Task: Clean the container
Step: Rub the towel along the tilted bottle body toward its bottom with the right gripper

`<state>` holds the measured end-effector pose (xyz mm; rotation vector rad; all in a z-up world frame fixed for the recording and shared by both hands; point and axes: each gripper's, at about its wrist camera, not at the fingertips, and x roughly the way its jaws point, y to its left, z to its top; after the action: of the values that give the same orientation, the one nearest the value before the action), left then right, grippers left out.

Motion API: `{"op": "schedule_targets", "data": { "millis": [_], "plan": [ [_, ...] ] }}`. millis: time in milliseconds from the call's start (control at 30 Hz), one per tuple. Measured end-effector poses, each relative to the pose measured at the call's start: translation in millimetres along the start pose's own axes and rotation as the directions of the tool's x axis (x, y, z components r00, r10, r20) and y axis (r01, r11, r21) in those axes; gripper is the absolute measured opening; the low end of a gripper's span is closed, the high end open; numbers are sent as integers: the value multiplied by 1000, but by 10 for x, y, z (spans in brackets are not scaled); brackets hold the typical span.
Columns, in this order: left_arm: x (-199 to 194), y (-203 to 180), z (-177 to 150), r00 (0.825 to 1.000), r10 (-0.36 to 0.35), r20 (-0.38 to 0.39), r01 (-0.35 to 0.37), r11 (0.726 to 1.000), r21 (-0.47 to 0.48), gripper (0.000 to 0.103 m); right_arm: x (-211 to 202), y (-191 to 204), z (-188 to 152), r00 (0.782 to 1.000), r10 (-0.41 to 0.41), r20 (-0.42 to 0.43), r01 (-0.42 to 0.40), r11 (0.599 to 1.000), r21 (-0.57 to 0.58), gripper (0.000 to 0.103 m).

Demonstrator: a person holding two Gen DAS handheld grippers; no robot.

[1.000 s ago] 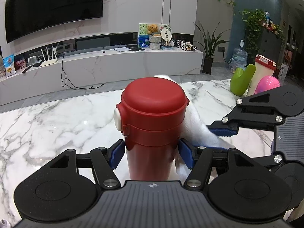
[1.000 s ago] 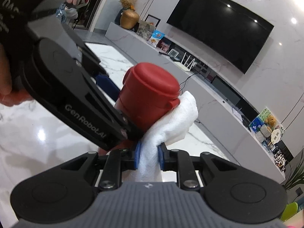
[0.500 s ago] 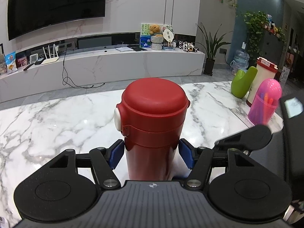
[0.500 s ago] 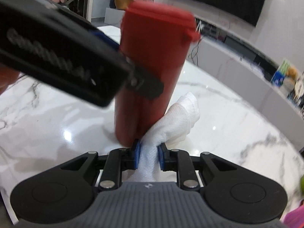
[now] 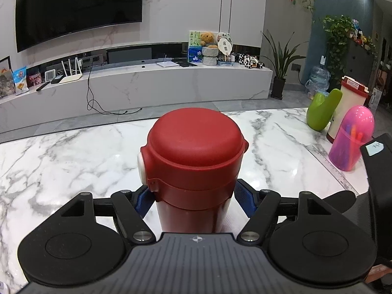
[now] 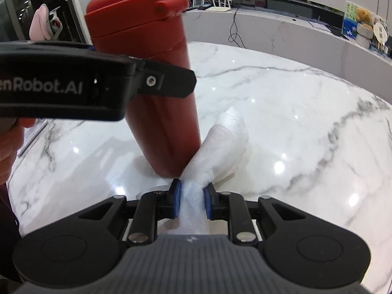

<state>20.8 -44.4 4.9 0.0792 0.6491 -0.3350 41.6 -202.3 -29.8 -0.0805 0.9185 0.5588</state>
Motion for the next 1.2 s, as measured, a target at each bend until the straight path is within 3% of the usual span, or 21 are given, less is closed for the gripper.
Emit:
{"op": "schedule_targets", "data": {
  "millis": [167, 367, 633, 800, 967, 1200],
  "plan": [
    [-29, 31, -5, 1000, -7, 7, 7, 1000, 5, 63, -134, 6, -173, 1000, 0, 1, 0, 998, 65, 22],
    [-356, 116, 119, 990, -29, 137, 30, 1000, -9, 63, -197, 36, -341, 999, -25, 48, 20, 994, 104, 22],
    [-566, 332, 164, 980, -56, 191, 79, 991, -111, 63, -237, 247, -268, 982, 67, 179, -90, 988, 127, 22],
    [-558, 424, 175, 979, -61, 193, 89, 987, -137, 63, -160, 364, -256, 977, 101, 187, -124, 986, 114, 22],
    [-529, 486, 161, 977, -113, 181, 146, 973, -181, 63, -23, 467, -246, 977, 128, 169, -147, 983, 108, 22],
    [-484, 459, 140, 983, -82, 166, 107, 983, -150, 62, 55, 535, -218, 979, 145, 142, -159, 983, 92, 22]
  ]
}}
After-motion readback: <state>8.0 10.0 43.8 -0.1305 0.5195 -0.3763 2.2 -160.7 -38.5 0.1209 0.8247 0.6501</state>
